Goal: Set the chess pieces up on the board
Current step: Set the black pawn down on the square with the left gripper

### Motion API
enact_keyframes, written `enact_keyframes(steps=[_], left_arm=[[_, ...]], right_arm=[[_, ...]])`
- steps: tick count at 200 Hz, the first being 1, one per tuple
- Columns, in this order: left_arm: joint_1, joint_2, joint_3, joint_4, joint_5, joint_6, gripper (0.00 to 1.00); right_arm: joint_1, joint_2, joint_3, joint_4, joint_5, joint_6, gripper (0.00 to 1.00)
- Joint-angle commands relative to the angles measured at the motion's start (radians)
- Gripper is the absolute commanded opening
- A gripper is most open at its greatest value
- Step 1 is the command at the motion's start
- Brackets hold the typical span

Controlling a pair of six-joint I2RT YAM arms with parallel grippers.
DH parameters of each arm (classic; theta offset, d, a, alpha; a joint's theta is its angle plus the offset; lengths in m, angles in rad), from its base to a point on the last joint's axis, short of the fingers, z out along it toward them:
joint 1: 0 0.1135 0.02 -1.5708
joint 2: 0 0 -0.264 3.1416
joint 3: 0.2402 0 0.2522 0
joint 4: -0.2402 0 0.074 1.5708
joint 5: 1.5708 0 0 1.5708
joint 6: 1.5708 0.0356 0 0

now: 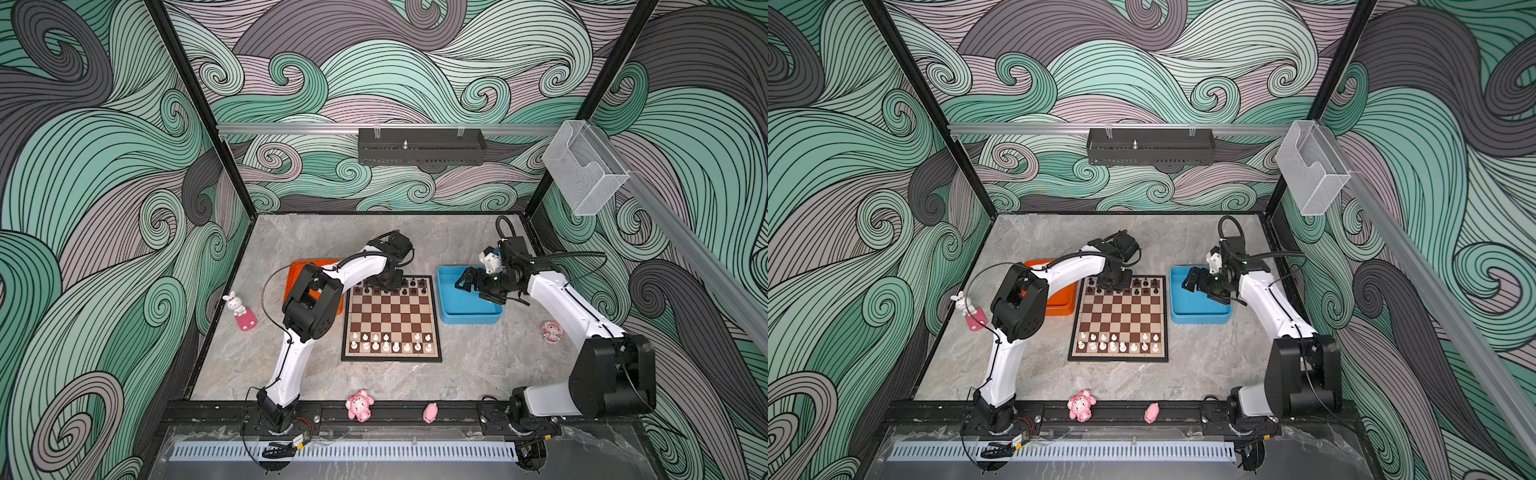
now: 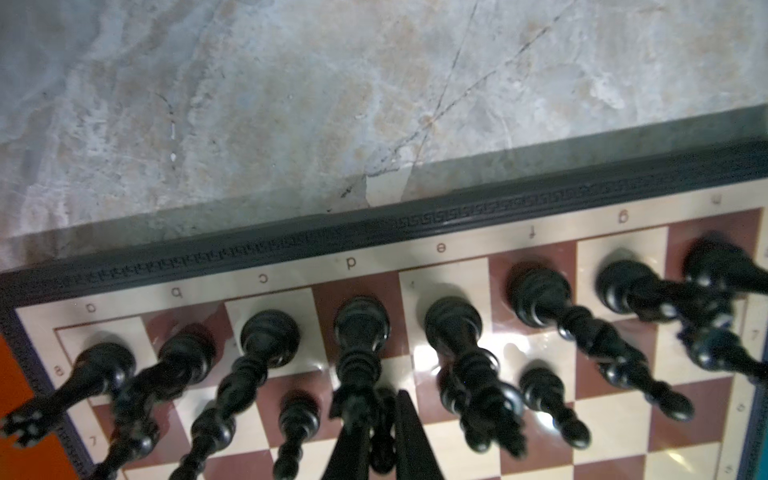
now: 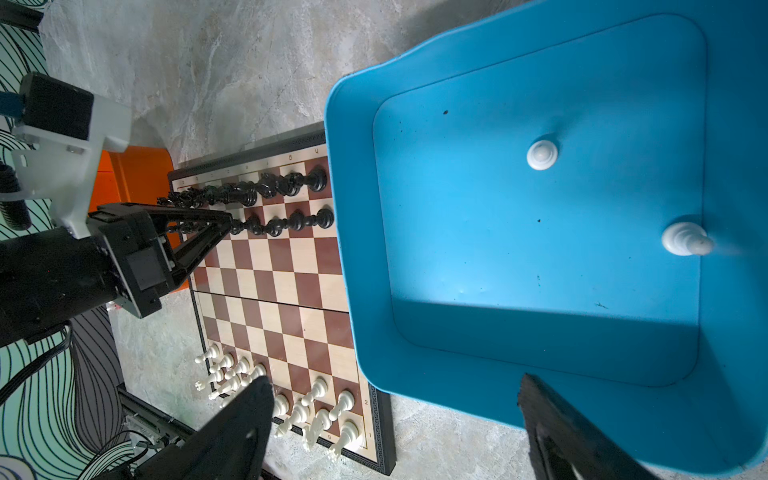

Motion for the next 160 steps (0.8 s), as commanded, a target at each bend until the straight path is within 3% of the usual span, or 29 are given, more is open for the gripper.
enact_keyframes(steps=[1,132,160], left_arm=[[-0.006,0.017,0.026,-0.03,-0.019,-0.005,0.13],[-0.008,0.027,0.038,-0.033,-0.021,0.003,0.14],[-0.008,0.032,0.05,-0.033,-0.027,0.004,0.11]], right_arm=[[-0.004,0.004,-0.013,0.005,-0.012,-0.01,0.92],[-0.004,0.005,-0.013,0.01,-0.014,-0.01,0.92],[-0.004,0.009,-0.012,0.008,-0.015,-0.01,0.92]])
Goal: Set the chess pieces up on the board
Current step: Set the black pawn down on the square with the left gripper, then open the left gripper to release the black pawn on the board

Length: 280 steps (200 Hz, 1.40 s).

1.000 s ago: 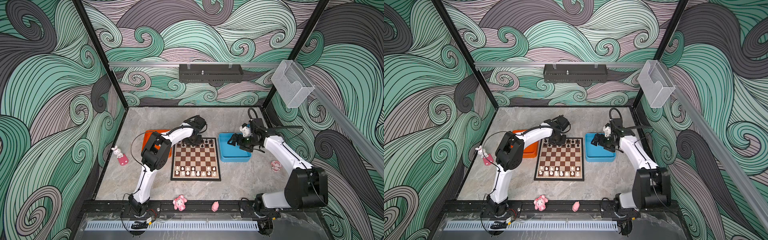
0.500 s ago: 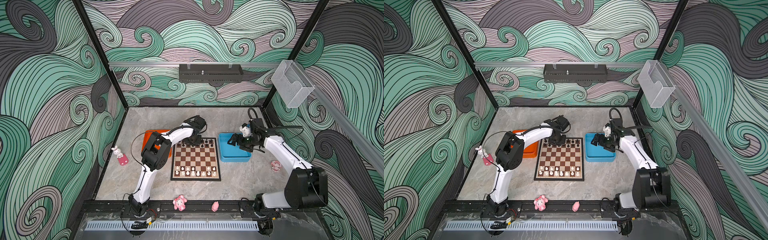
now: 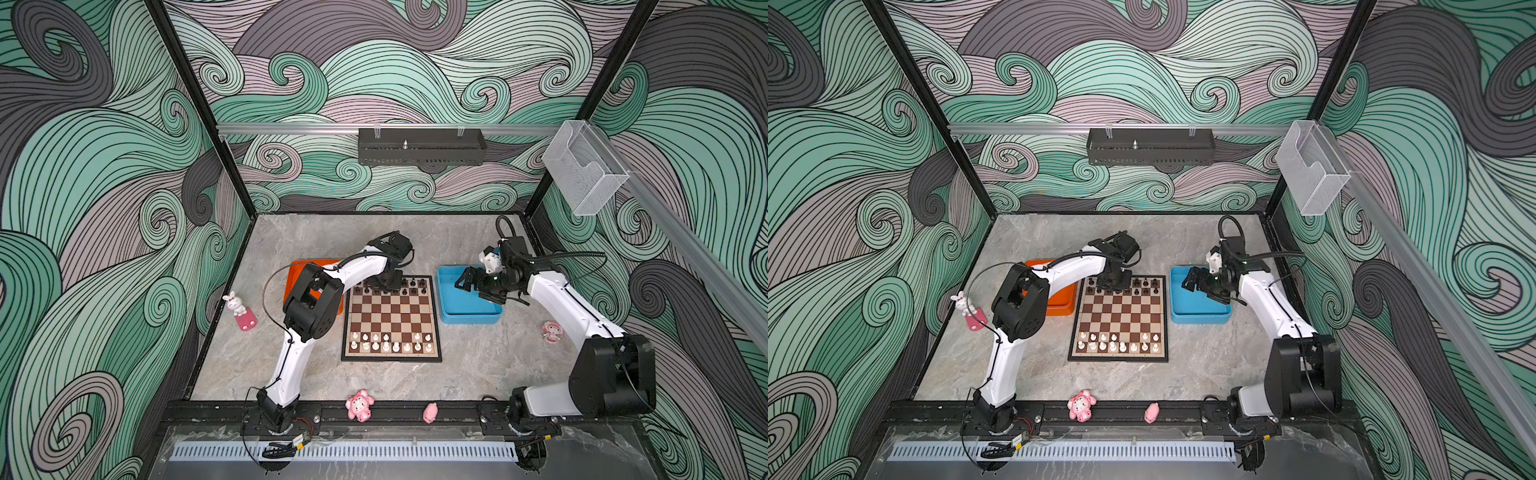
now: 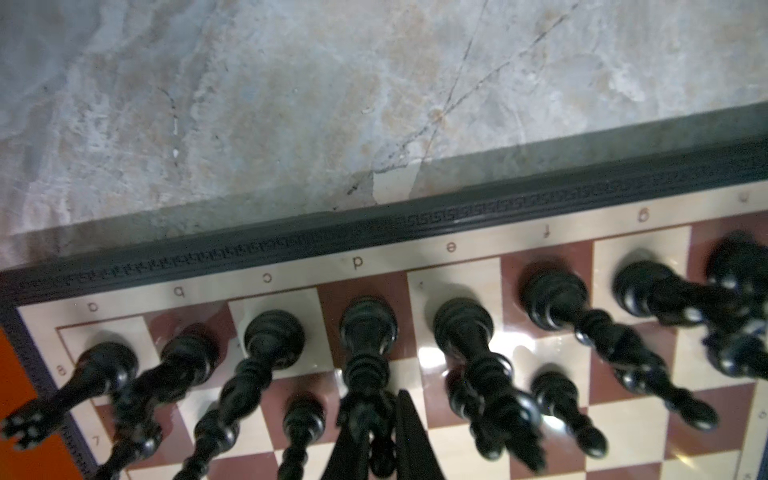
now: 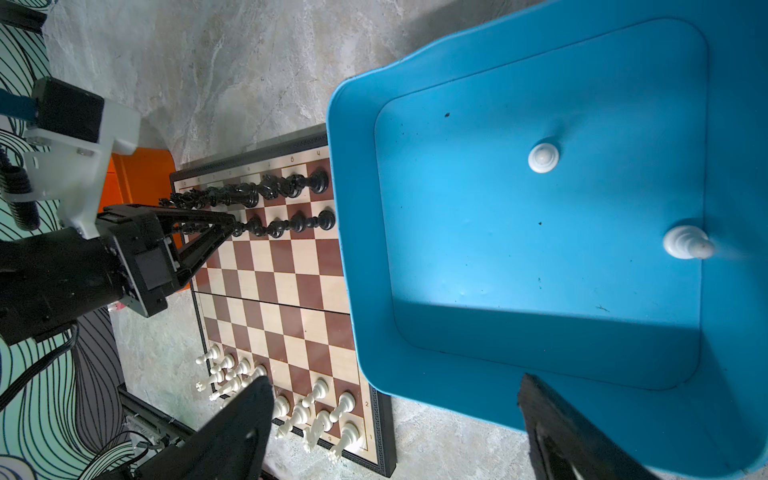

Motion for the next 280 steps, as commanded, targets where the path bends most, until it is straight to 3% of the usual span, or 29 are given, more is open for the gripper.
enact_keyframes(steps=[1,280], left_arm=[[-0.008,0.022,0.043,-0.024,-0.02,0.002,0.11],[-0.009,0.027,0.041,-0.076,-0.026,0.005,0.07]], right_arm=[[-0.005,0.008,-0.011,0.001,-0.014,-0.011,0.92],[-0.005,0.012,-0.016,0.006,-0.018,-0.01,0.92]])
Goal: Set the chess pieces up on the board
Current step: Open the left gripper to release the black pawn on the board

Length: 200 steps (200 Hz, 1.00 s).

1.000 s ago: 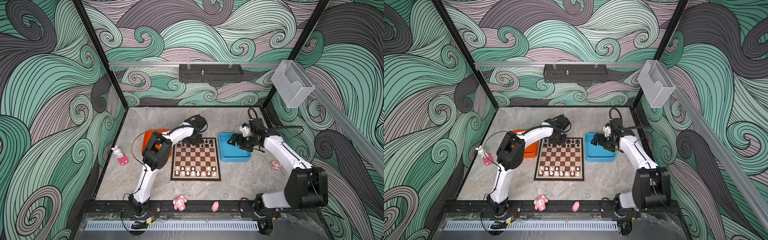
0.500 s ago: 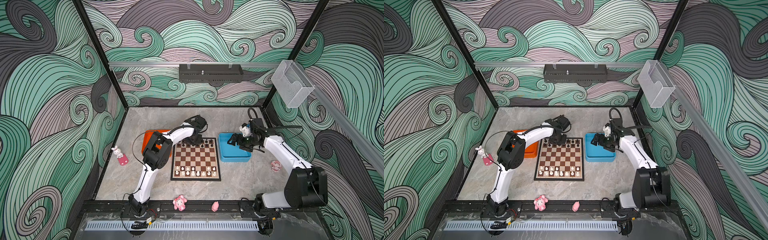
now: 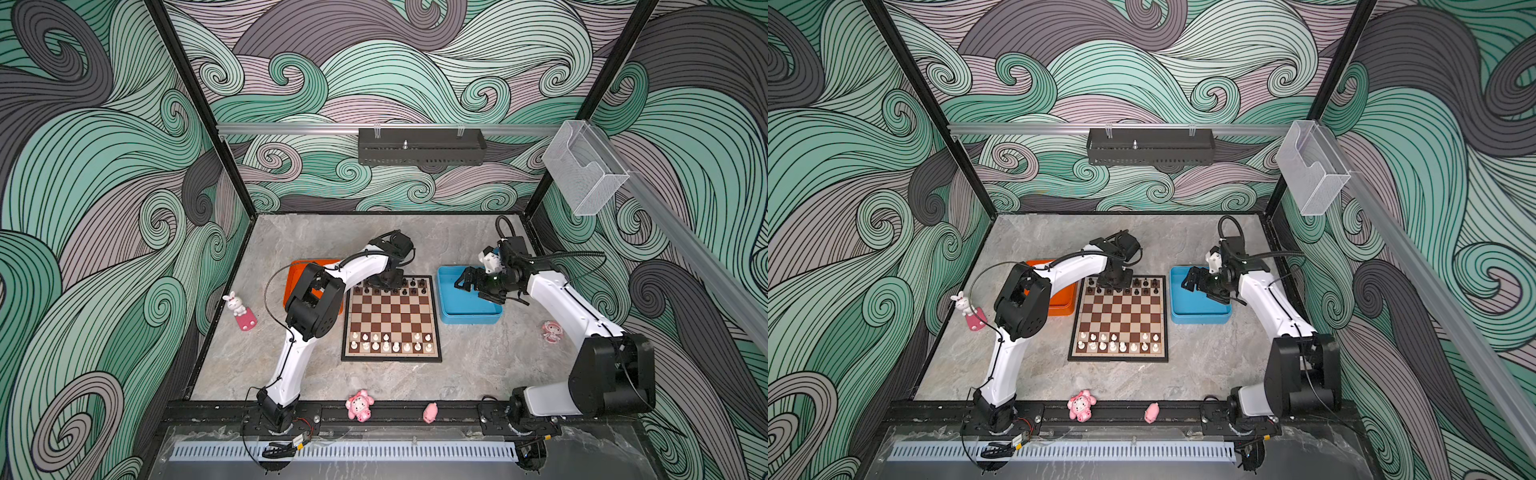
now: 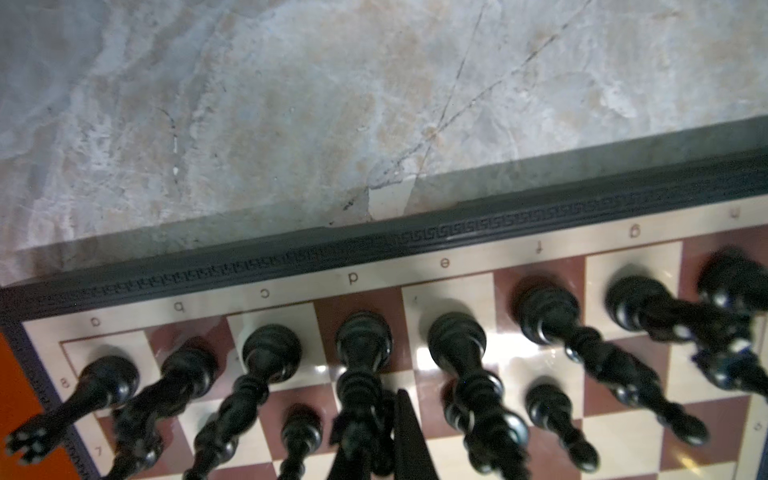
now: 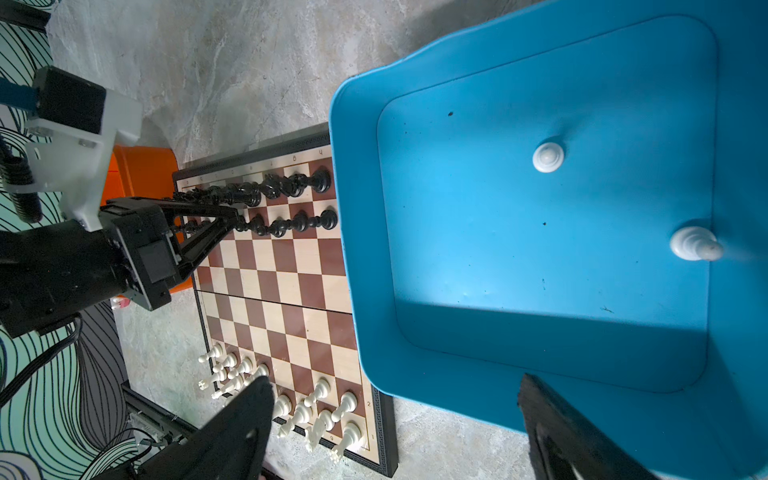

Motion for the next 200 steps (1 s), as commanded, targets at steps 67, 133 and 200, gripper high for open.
enact_keyframes(steps=[67,133,200], left_arm=[[-0.011,0.015,0.017,-0.063,-0.014,-0.004,0.07],[-0.011,0.011,0.02,-0.061,-0.021,-0.003,0.17],[-0.011,-0.001,0.022,-0.065,-0.034,-0.001,0.25]], right_arm=[[-0.005,0.01,-0.015,0.007,-0.012,-0.009,0.92],[-0.004,0.011,-0.014,0.006,-0.013,-0.009,0.92],[-0.004,0.011,-0.013,0.006,-0.015,-0.009,0.92]])
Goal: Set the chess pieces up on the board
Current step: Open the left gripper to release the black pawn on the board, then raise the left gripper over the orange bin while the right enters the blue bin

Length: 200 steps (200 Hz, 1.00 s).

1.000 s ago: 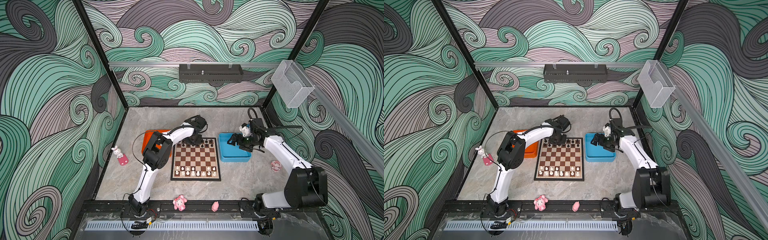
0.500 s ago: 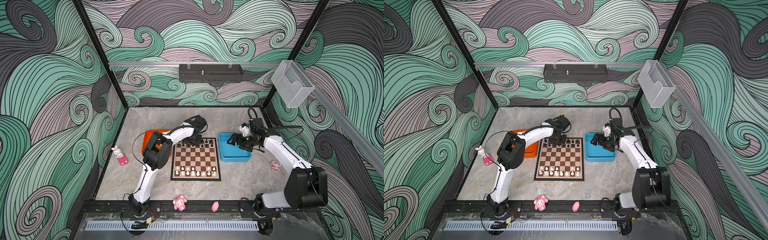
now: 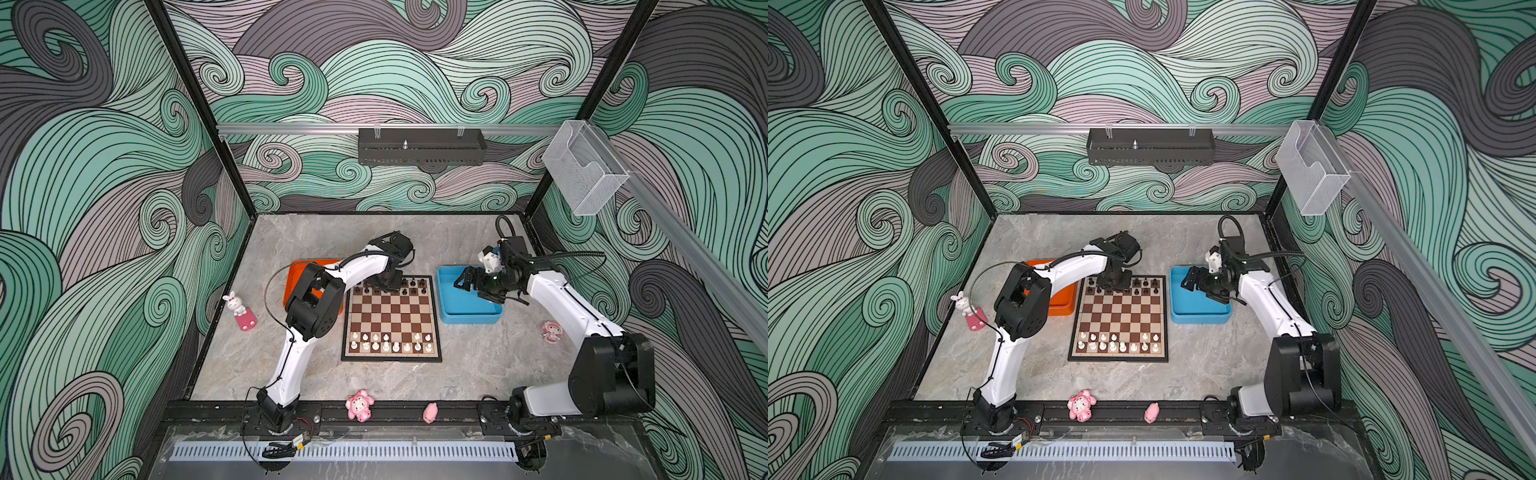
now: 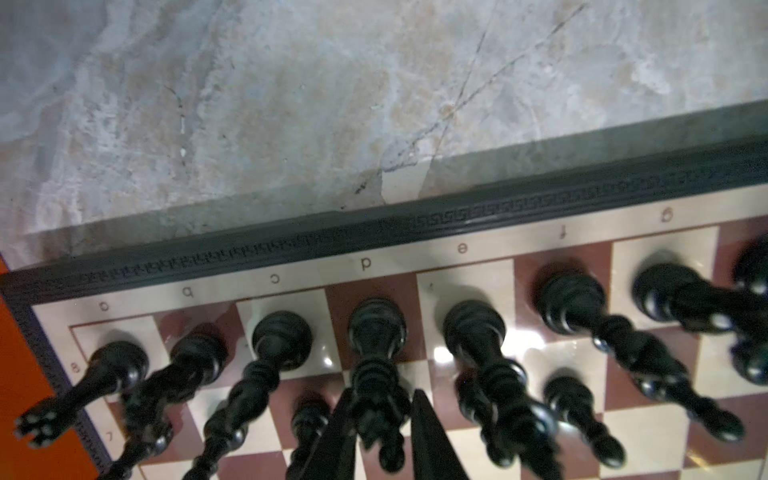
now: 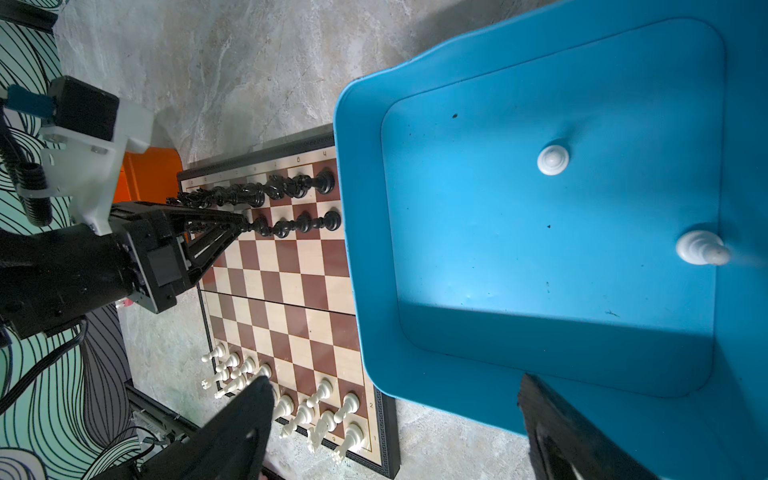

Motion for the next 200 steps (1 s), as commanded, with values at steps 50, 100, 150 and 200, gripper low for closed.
enact_keyframes(steps=[50,100,150,200], left_arm=[[-0.01,-0.025,0.028,-0.043,-0.027,0.0,0.28],[-0.01,-0.069,0.031,-0.052,-0.021,-0.002,0.31],[-0.01,-0.107,0.023,-0.039,-0.003,-0.003,0.34],[-0.01,-0.165,0.023,-0.04,-0.015,0.002,0.45]], right_arm=[[-0.004,0.008,-0.007,0.0,-0.009,-0.007,0.92],[-0.004,0.003,-0.007,-0.005,-0.006,-0.007,0.94],[-0.005,-0.008,-0.002,-0.012,0.006,-0.007,0.98],[-0.004,-0.022,0.012,-0.047,0.066,-0.009,0.99]])
